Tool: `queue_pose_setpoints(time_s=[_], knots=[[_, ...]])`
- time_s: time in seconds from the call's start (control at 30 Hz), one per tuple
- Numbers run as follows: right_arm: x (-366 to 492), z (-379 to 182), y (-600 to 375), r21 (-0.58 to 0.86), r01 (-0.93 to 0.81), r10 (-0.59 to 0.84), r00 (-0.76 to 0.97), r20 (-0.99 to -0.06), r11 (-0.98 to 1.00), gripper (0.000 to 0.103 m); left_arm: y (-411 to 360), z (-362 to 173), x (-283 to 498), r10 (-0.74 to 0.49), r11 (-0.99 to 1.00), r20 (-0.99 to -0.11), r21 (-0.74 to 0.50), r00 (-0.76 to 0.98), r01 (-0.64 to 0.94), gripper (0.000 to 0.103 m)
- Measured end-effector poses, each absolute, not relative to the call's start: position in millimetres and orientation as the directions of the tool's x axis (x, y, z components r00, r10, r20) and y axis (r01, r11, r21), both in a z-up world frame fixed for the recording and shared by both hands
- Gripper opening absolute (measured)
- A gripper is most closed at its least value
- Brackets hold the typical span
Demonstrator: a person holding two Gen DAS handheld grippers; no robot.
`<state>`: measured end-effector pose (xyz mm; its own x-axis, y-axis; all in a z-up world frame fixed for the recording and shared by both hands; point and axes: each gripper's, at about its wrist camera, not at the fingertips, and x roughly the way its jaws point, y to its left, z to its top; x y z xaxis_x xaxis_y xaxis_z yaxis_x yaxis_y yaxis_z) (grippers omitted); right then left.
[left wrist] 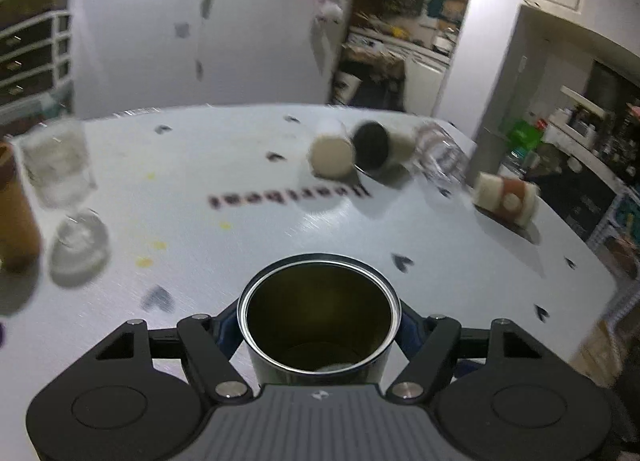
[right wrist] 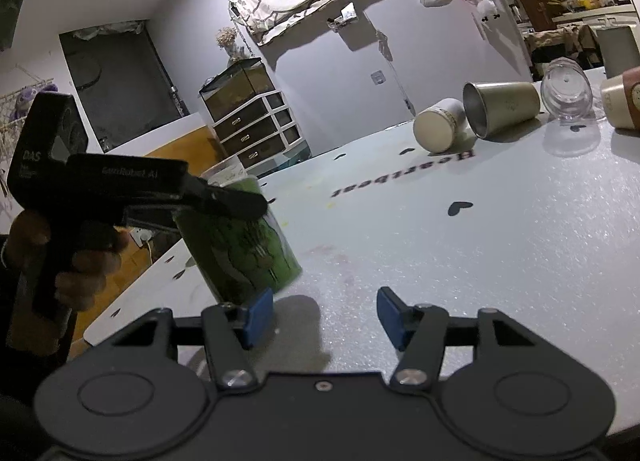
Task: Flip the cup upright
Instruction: 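Rotate the can upright with the left tool and carry it beside the glass, then lower the upright can onto the table and open the left tool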
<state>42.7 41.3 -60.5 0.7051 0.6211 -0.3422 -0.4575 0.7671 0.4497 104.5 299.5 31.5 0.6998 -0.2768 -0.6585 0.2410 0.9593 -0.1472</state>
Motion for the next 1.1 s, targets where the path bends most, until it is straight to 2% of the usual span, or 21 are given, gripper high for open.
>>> queue_pose_setpoints(time_s=[0.13, 0.33, 0.6, 0.9, 1.1], knots=[[40.8, -59.1, 42.9, 0.427, -0.454, 0.606, 0.716, -0.346, 0.782, 0.060, 308.5, 31.7, 123.2, -0.152, 0.988, -0.613, -0.064, 0.775, 0.144, 0.073], [34.9, -59.4, 44.2, 0.390, -0.450, 0.581, 0.735, -0.349, 0.803, 0.062, 332.4, 37.1, 175.6, 0.017, 0.999, -0.548, -0.034, 0.836, -0.043, 0.074], [37.1, -61.6, 41.0, 0.393, -0.447, 0.581, 0.731, -0.357, 0.804, 0.063, 355.6, 29.4, 242.1, 0.181, 0.979, -0.527, 0.015, 0.830, -0.204, 0.073], [36.8, -63.4, 38.3, 0.393, -0.444, 0.579, 0.730, -0.362, 0.805, 0.064, 359.2, 9.4, 267.3, 0.274, 0.958, -0.498, 0.070, 0.823, -0.277, 0.073], [36.9, -64.0, 38.7, 0.392, -0.446, 0.581, 0.728, -0.363, 0.804, 0.064, 359.1, -2.4, 271.7, 0.274, 0.959, -0.497, 0.075, 0.823, -0.274, 0.074]])
